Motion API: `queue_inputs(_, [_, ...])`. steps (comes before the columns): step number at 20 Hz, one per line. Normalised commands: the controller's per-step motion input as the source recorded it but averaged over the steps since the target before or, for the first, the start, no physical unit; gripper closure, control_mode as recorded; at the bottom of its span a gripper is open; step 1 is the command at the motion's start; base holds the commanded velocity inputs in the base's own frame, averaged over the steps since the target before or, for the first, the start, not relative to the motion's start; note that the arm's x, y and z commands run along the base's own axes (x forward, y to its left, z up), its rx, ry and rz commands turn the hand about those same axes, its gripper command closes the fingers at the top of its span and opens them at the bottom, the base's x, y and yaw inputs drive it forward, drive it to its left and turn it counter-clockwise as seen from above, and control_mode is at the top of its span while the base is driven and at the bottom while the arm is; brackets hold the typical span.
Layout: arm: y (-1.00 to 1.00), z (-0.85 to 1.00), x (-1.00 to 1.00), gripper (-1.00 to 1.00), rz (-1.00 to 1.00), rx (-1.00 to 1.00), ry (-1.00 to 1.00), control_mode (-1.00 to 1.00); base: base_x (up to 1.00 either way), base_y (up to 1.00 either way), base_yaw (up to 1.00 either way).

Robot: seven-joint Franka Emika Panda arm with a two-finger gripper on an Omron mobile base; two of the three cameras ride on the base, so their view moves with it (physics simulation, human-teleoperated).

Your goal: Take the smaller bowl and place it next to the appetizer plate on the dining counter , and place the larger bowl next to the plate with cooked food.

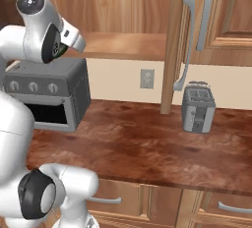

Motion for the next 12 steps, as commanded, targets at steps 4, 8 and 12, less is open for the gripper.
queue_inputs(4, [-0.33,0.05,-1.00,1.00,0.00,0.00,0.00,-1.00,0.00,0.00,0.00])
queue_inputs(8, [-0.26,0.03,-1.00,1.00,0.00,0.00,0.00,-1.00,0.00,0.00,0.00])
queue_inputs(12, [0.00,0.00,-1.00,1.00,0.00,0.00,-0.06,-1.00,0.00,0.00,0.00])
